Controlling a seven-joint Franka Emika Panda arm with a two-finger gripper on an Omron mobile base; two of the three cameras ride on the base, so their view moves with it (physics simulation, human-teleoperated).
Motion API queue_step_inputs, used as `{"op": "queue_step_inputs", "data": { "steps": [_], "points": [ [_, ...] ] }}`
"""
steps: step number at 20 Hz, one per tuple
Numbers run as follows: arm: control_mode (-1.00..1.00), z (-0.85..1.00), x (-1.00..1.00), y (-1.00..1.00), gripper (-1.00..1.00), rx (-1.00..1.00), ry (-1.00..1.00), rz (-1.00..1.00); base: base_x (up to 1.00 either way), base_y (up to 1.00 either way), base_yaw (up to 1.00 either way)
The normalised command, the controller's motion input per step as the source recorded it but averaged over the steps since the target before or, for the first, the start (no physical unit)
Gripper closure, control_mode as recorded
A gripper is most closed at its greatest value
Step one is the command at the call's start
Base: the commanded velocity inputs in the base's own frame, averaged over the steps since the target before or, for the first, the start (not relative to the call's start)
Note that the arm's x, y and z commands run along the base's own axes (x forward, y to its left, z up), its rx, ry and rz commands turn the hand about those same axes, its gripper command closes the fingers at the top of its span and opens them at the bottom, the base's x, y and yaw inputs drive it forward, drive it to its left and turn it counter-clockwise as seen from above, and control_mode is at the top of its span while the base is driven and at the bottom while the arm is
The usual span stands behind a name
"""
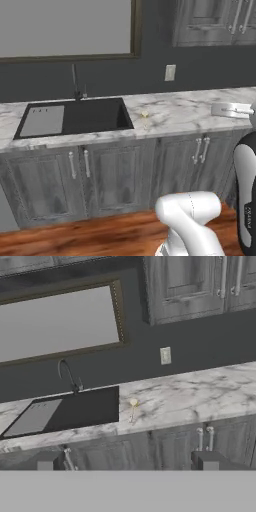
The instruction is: Grab the spray bottle from the cabinet, then place it next to the cutting board for sanitizing. Then grab the dish brush from the countertop next to the sink and place it next to the cutting board.
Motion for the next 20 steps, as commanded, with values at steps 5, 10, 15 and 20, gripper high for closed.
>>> {"op": "queue_step_inputs", "data": {
  "steps": [5, 10, 15, 20],
  "points": [
    [1.0, 0.0, 0.0, 0.0, -1.0, 0.0, 0.0, 0.0, 1.0, 0.46, -0.02],
    [1.0, 0.0, 0.0, 0.0, -1.0, 0.0, 0.0, 0.0, 1.0, 0.0, 0.0],
    [1.0, 0.0, 0.0, 0.0, -1.0, 0.0, 0.0, 0.0, 1.0, -0.01, 0.01],
    [1.0, 0.0, 0.0, 0.0, -1.0, 0.0, 0.0, 0.0, 1.0, -0.18, 0.05]
  ]
}}
